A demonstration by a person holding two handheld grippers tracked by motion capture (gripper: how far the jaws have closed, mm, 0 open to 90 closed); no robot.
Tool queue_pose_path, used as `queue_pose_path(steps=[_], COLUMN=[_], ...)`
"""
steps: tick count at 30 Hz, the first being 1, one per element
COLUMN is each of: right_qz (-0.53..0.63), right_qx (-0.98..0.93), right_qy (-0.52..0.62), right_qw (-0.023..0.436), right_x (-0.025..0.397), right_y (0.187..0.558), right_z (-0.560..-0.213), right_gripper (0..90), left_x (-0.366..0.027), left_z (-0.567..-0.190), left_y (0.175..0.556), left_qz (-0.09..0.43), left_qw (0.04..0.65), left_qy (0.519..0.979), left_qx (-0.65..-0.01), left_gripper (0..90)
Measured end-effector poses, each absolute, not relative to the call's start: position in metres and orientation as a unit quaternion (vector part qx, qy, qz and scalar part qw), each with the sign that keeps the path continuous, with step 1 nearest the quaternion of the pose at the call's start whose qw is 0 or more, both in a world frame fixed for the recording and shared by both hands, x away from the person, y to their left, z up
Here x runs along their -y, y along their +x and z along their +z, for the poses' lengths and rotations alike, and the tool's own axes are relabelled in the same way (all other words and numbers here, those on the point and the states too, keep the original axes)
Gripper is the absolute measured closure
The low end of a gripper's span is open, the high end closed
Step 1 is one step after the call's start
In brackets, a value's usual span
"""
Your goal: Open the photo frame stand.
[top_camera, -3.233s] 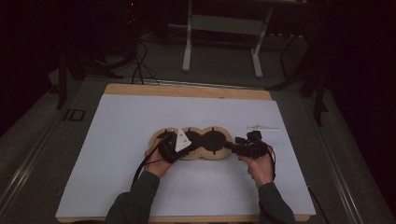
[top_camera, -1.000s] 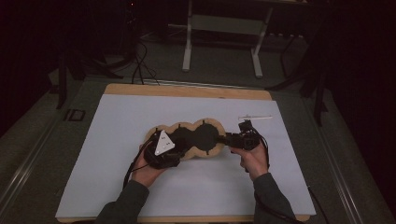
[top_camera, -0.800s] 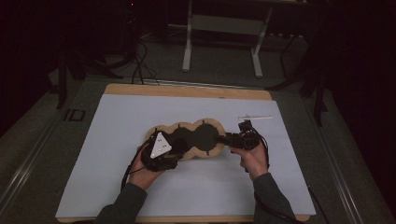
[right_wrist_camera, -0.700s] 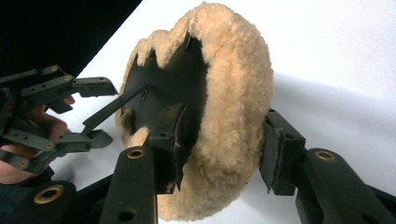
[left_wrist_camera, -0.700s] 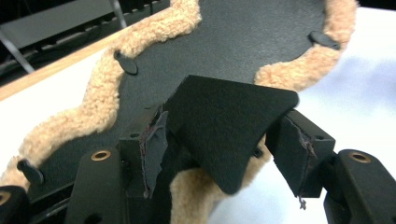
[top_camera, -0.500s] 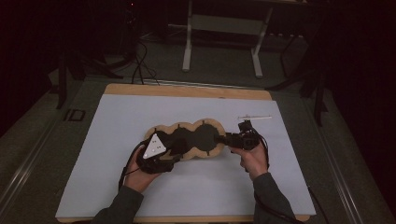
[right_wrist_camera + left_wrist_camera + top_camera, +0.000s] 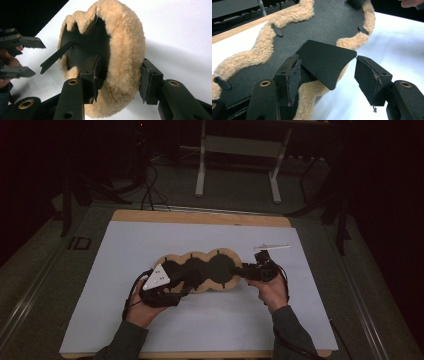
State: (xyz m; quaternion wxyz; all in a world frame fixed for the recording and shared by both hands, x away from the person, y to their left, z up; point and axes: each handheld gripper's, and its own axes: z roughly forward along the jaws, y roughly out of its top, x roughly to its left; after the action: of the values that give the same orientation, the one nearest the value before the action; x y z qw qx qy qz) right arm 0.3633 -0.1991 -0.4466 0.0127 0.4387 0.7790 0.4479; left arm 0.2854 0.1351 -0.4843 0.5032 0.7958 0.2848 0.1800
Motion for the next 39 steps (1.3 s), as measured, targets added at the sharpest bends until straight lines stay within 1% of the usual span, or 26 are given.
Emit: queue_pose_path(steps=[4, 16, 18, 22, 25, 28, 30, 39], right_qz=[0.445, 0.438, 0.437, 0.434, 0.433, 0.432, 0.431, 0.423], right_qx=[-0.783, -0.793, -0.794, -0.797, -0.799, -0.802, -0.803, -0.813], right_qy=[0.434, 0.424, 0.421, 0.417, 0.415, 0.412, 0.41, 0.399], right_qw=[0.017, 0.028, 0.03, 0.033, 0.034, 0.035, 0.035, 0.044], right_x=[0.199, 0.198, 0.198, 0.198, 0.198, 0.198, 0.198, 0.196], right_y=[0.362, 0.36, 0.36, 0.359, 0.359, 0.359, 0.359, 0.358], right_z=[-0.447, -0.447, -0.446, -0.446, -0.447, -0.447, -0.446, -0.444], right_gripper=[55.1, 55.0, 55.0, 55.0, 55.0, 55.0, 55.1, 55.4], left_x=[-0.138, -0.151, -0.153, -0.159, -0.163, -0.168, -0.172, -0.19], left_z=[-0.484, -0.485, -0.485, -0.485, -0.486, -0.487, -0.488, -0.495], left_y=[0.287, 0.294, 0.294, 0.296, 0.298, 0.3, 0.302, 0.311], left_qz=[0.18, 0.166, 0.168, 0.165, 0.166, 0.187, 0.191, 0.172], left_qw=[0.495, 0.496, 0.494, 0.495, 0.491, 0.472, 0.467, 0.459], left_qy=[0.797, 0.788, 0.789, 0.785, 0.782, 0.778, 0.776, 0.765], left_qx=[-0.295, -0.323, -0.324, -0.334, -0.346, -0.369, -0.378, -0.417], left_gripper=[37.9, 38.2, 41.9, 43.4, 43.5, 44.6, 45.4, 44.6])
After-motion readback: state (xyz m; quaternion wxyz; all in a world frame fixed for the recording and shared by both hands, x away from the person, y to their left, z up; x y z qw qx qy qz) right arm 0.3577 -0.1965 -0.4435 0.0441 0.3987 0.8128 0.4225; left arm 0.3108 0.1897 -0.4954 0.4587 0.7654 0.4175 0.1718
